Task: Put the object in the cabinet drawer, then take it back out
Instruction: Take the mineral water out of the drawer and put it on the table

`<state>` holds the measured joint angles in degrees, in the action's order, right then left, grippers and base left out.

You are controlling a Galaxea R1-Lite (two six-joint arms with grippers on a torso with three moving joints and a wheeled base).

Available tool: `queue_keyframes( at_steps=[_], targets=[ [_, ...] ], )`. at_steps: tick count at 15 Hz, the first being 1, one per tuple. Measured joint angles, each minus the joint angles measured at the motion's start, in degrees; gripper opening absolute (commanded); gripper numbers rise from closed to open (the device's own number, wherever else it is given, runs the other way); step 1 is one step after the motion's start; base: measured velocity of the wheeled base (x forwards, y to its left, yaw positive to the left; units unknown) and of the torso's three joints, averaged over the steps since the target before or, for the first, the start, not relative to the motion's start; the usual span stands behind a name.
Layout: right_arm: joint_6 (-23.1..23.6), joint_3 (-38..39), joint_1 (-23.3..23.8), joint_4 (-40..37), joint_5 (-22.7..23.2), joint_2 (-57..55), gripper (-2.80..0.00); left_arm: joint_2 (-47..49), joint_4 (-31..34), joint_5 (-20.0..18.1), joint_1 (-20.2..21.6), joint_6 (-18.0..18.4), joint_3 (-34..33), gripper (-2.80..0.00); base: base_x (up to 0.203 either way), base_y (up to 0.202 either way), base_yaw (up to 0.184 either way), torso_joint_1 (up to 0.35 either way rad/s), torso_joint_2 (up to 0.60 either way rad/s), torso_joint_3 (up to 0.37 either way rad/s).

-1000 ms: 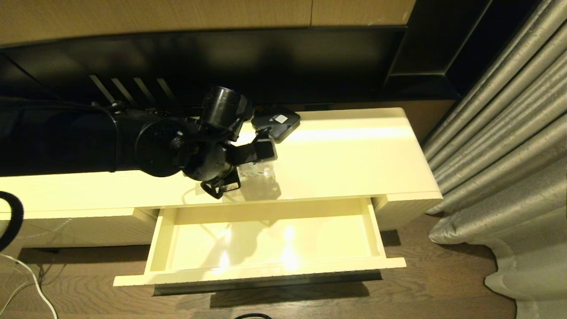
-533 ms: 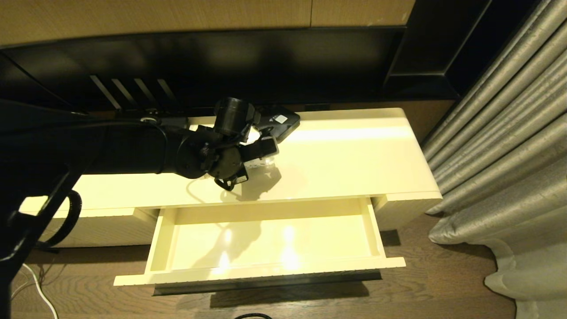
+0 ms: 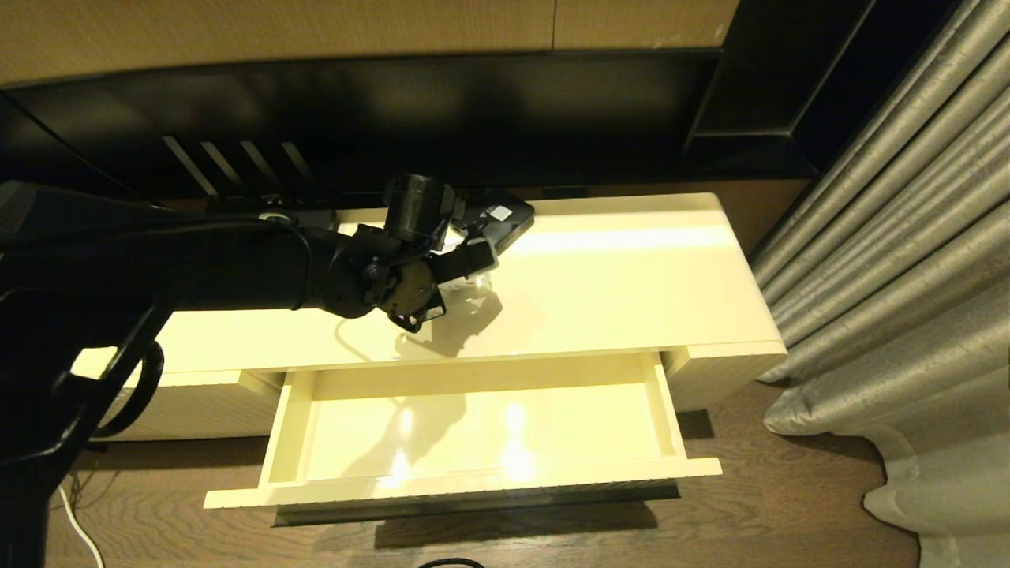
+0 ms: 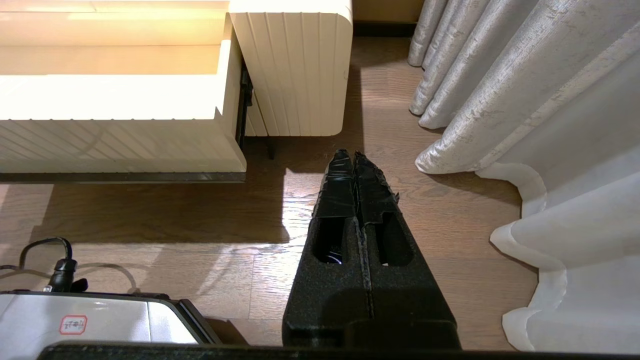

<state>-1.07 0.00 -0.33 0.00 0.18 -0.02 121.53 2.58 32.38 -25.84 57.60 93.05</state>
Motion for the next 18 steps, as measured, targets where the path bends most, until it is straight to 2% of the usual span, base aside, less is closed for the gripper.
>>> queue_keyframes(
  at_steps=[2,3,18],
  targets=[
    [0.0,0.0,0.0,0.0,0.0,0.0,-2.8,-0.4,0.4,-0.1,0.0,0.1,0.0,-2.8,0.0,0.0,0.0,0.0,0.0,0.0],
    [0.0,0.0,0.0,0.0,0.0,0.0,-2.8,-0.6,0.4,-0.2,0.1,0.2,0.0,0.0,0.0,0.0,0.0,0.0,0.0,0.0],
    [0.0,0.0,0.0,0.0,0.0,0.0,-2.8,-0.9,1.3,0.2,0.0,0.4,2.5,0.0,0.0,0.0,0.0,0.0,0.0,0.0]
  ],
)
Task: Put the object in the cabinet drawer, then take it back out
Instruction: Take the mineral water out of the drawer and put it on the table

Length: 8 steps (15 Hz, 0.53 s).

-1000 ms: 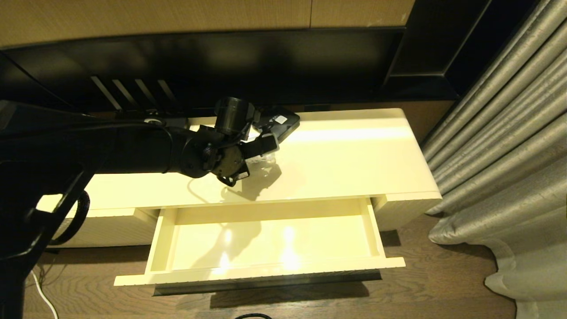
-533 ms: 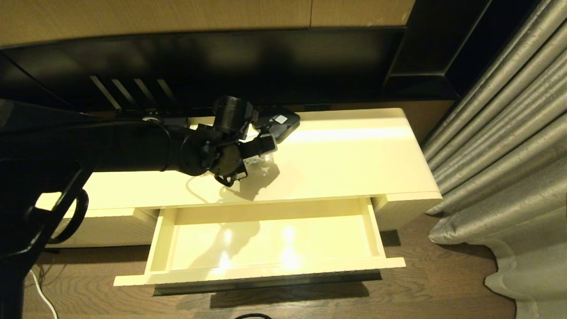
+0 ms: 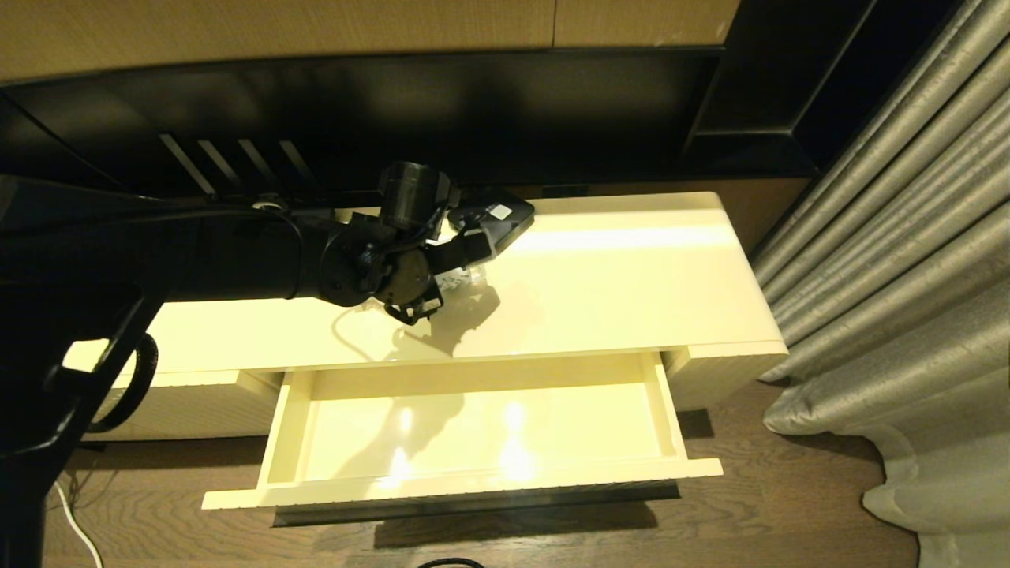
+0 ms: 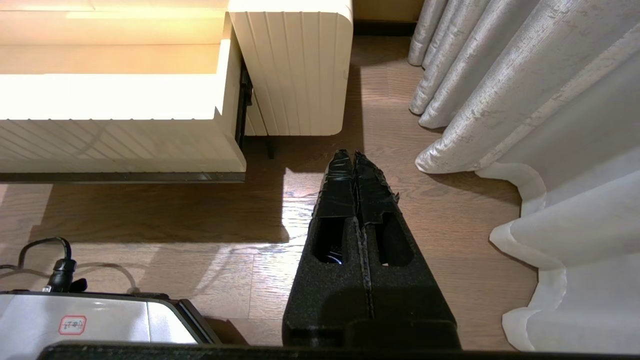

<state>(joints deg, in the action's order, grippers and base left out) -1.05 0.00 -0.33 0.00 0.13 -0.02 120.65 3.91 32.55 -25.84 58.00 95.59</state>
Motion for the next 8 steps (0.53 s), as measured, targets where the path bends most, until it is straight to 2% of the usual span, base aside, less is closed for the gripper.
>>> queue_keyframes(
  at_steps=[8],
  targets=[
    [0.0,0.0,0.0,0.0,0.0,0.0,-2.8,-3.6,0.0,0.1,0.0,0.1,-0.8,0.0,0.0,0.0,0.0,0.0,0.0,0.0]
  ],
)
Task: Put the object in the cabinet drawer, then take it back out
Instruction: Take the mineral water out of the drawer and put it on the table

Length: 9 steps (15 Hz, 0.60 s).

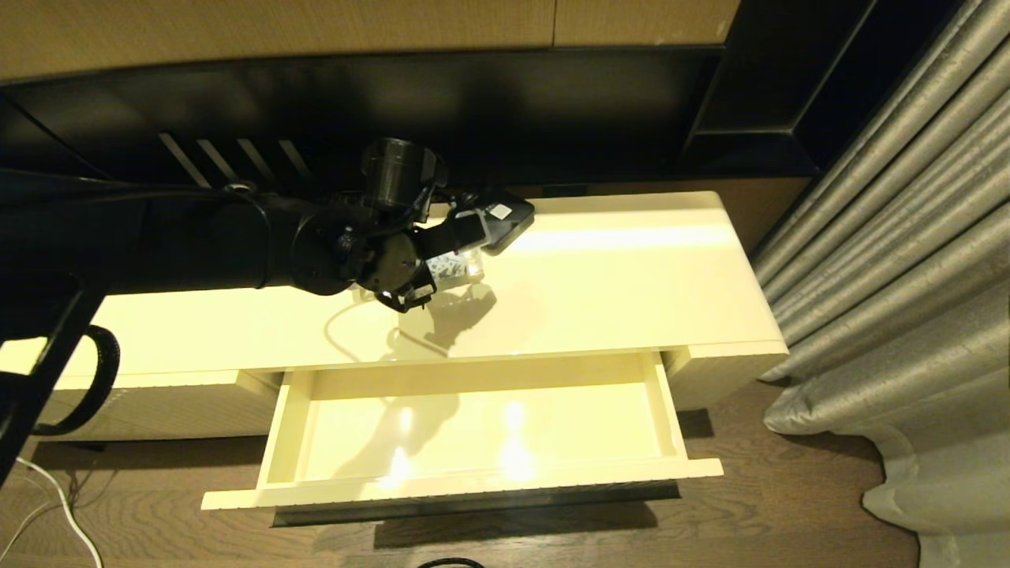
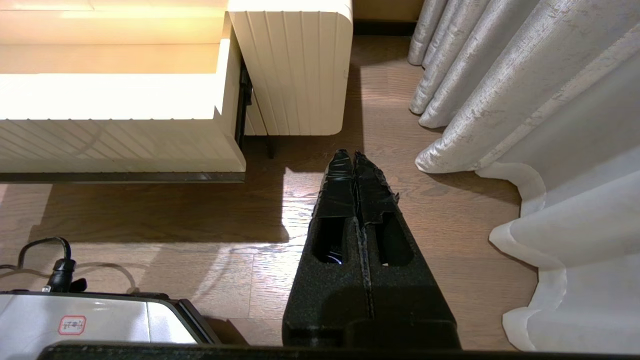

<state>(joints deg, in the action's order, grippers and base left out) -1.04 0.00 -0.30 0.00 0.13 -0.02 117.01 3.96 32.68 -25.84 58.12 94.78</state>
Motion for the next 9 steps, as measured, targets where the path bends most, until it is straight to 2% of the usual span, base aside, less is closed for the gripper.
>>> queue_keyframes(
  at_steps=[6,9],
  targets=[
    [0.0,0.0,0.0,0.0,0.0,0.0,-2.8,-3.7,2.7,0.2,-1.5,0.2,-1.6,0.0,0.0,0.0,0.0,0.0,0.0,0.0],
    [0.0,0.0,0.0,0.0,0.0,0.0,-2.8,-4.8,2.9,1.4,-2.8,0.4,-2.0,0.0,0.0,0.0,0.0,0.0,0.0,0.0]
  ],
)
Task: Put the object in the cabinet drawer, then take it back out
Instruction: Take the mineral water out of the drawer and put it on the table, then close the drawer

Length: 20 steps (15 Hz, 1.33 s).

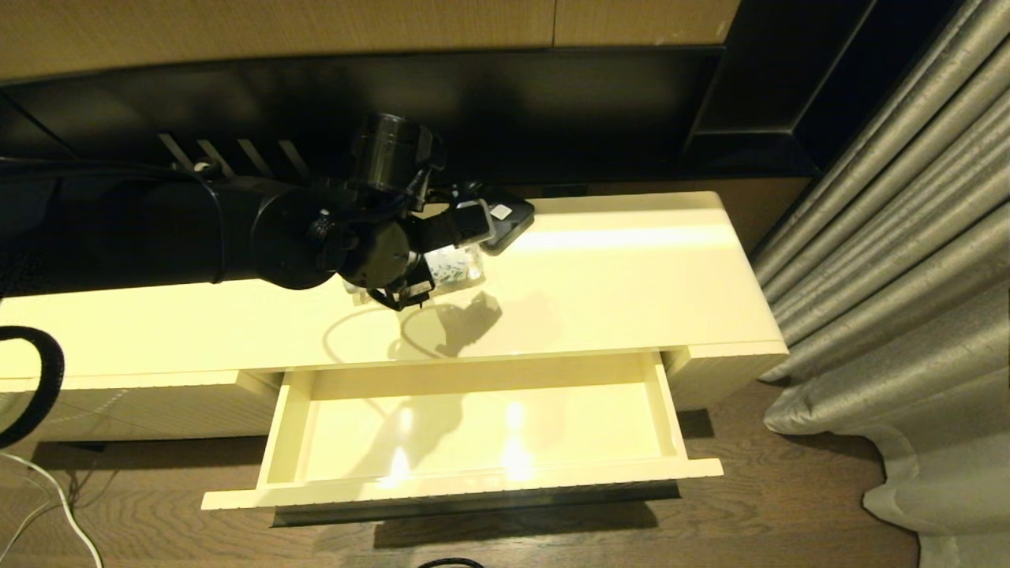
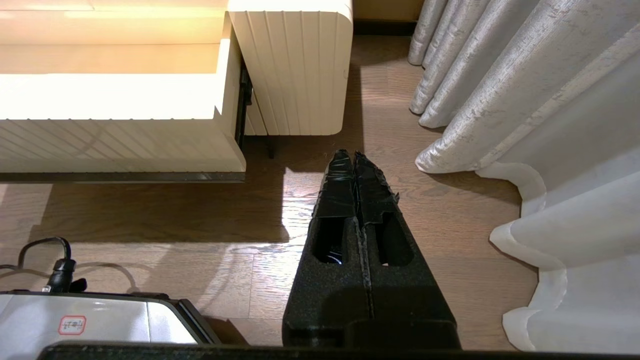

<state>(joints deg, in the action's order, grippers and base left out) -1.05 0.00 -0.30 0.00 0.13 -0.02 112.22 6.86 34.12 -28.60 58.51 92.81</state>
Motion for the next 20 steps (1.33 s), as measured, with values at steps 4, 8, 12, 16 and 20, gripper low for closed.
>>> queue_keyframes(
  at_steps=[4,8,12,16,20],
  targets=[
    [0.0,0.0,0.0,0.0,0.0,0.0,-2.8,-1.3,0.3,0.4,-1.3,-0.1,-0.5,0.0,0.0,0.0,0.0,0.0,0.0,0.0],
    [0.0,0.0,0.0,0.0,0.0,0.0,-2.8,-3.5,1.6,1.5,-2.5,-0.2,-1.6,-2.8,0.0,0.0,0.0,0.0,0.0,0.0],
    [0.0,0.0,0.0,0.0,0.0,0.0,-2.8,-9.6,7.7,1.3,-3.8,-0.2,-5.0,-2.8,0.0,0.0,0.0,0.0,0.0,0.0],
    [0.0,0.0,0.0,0.0,0.0,0.0,-2.8,-17.5,11.6,0.4,-5.3,-1.6,-16.0,-2.8,0.0,0.0,0.0,0.0,0.0,0.0],
    [0.0,0.0,0.0,0.0,0.0,0.0,-2.8,-25.0,12.8,-1.7,-6.8,-6.0,-29.2,-2.8,0.0,0.0,0.0,0.0,0.0,0.0]
  ],
)
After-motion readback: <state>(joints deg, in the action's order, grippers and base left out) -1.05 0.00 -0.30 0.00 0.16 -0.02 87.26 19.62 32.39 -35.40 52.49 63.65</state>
